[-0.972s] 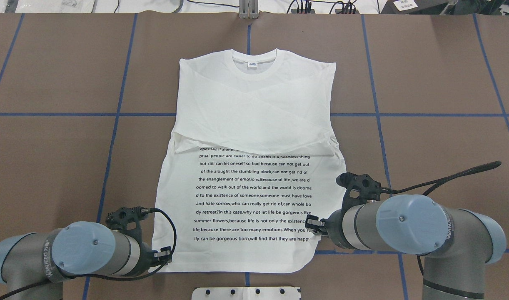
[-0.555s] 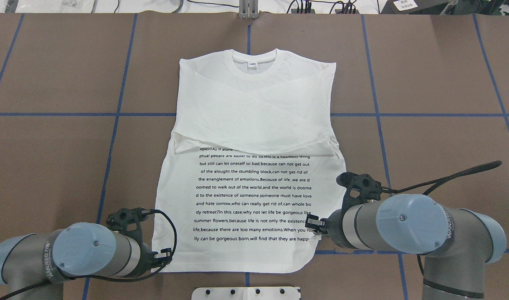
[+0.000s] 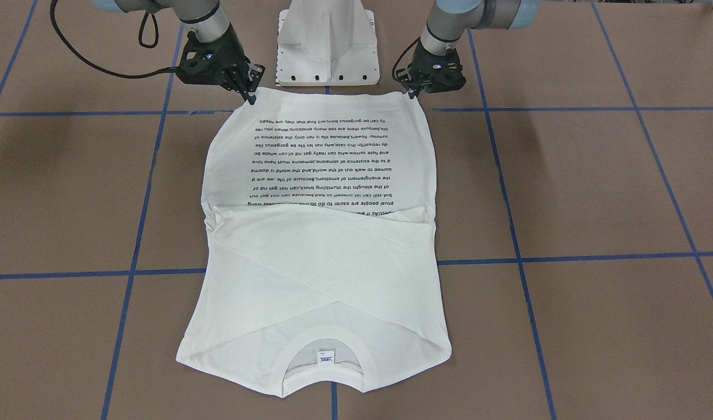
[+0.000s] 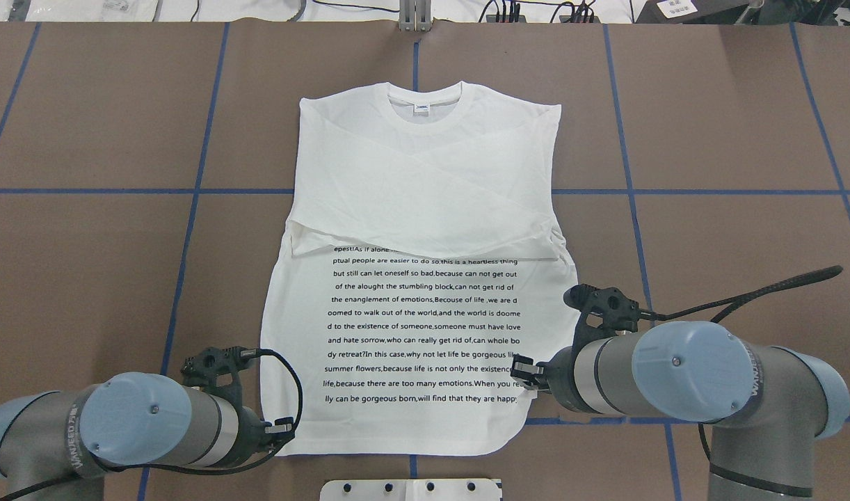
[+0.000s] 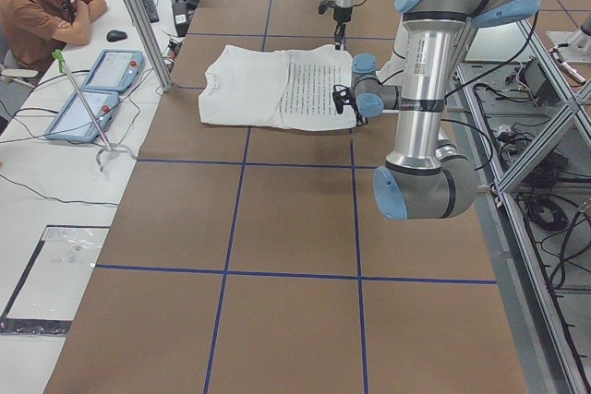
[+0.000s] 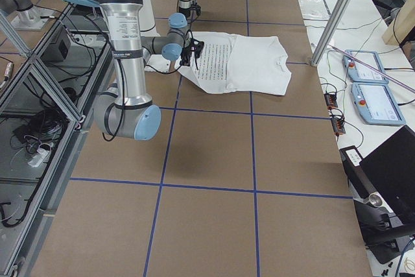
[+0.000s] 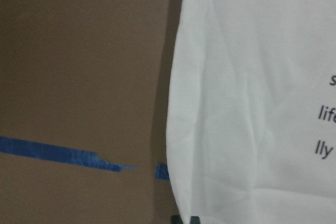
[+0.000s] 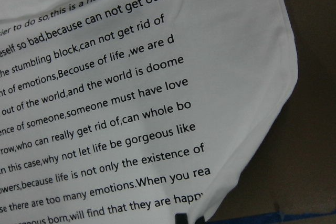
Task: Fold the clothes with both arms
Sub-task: 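Lift the hem with both grippers and fold it toward the collar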
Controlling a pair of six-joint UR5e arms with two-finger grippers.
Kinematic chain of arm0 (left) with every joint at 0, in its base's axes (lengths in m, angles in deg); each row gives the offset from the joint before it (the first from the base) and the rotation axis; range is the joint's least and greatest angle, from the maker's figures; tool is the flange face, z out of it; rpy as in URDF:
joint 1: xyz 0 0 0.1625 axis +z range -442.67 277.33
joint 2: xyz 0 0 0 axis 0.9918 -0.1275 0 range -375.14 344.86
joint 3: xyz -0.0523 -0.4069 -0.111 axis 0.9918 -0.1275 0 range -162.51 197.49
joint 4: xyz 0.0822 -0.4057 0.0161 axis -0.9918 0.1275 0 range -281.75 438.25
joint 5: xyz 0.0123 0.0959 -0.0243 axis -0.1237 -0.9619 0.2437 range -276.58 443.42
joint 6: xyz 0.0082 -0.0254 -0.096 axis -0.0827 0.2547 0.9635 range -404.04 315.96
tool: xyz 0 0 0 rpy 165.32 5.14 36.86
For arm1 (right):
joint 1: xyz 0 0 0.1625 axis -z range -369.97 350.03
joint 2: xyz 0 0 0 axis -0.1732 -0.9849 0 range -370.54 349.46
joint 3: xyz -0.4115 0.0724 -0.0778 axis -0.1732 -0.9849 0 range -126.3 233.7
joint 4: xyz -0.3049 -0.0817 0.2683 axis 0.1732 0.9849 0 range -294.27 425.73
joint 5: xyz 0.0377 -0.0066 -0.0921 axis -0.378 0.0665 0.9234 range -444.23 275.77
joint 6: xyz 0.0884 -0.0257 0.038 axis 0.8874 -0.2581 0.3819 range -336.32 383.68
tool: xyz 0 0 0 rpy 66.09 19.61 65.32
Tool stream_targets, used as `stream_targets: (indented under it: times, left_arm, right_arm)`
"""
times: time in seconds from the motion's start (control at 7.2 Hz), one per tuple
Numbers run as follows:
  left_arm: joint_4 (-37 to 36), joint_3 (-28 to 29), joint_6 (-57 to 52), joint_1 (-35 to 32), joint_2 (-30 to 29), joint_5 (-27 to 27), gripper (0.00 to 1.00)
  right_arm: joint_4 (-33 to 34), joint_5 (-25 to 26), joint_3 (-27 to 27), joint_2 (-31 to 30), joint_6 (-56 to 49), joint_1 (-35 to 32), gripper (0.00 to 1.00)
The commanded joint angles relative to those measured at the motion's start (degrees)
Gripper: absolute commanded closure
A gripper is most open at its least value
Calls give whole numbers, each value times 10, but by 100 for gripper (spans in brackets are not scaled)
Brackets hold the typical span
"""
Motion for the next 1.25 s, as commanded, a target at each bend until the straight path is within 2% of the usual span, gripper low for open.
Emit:
stream_targets:
  times: [0.0,0.14,0.56,0.83,1.11]
  left_arm:
    - [-25,-65,29,-5,8,3,100]
    - [-54,-90,29,-7,7,4,100]
    - [-72,-123,29,-7,7,5,100]
    - [-137,-183,29,2,12,11,100]
    - [-197,-228,32,30,11,31,100]
  right_arm:
    - [0,-10,23,-9,0,-11,100]
    - [1,-18,45,-19,0,-15,100]
    - [1,-145,95,-53,0,-45,100]
    - [1,-221,127,-87,1,-50,100]
    - [1,-263,157,-121,0,-51,100]
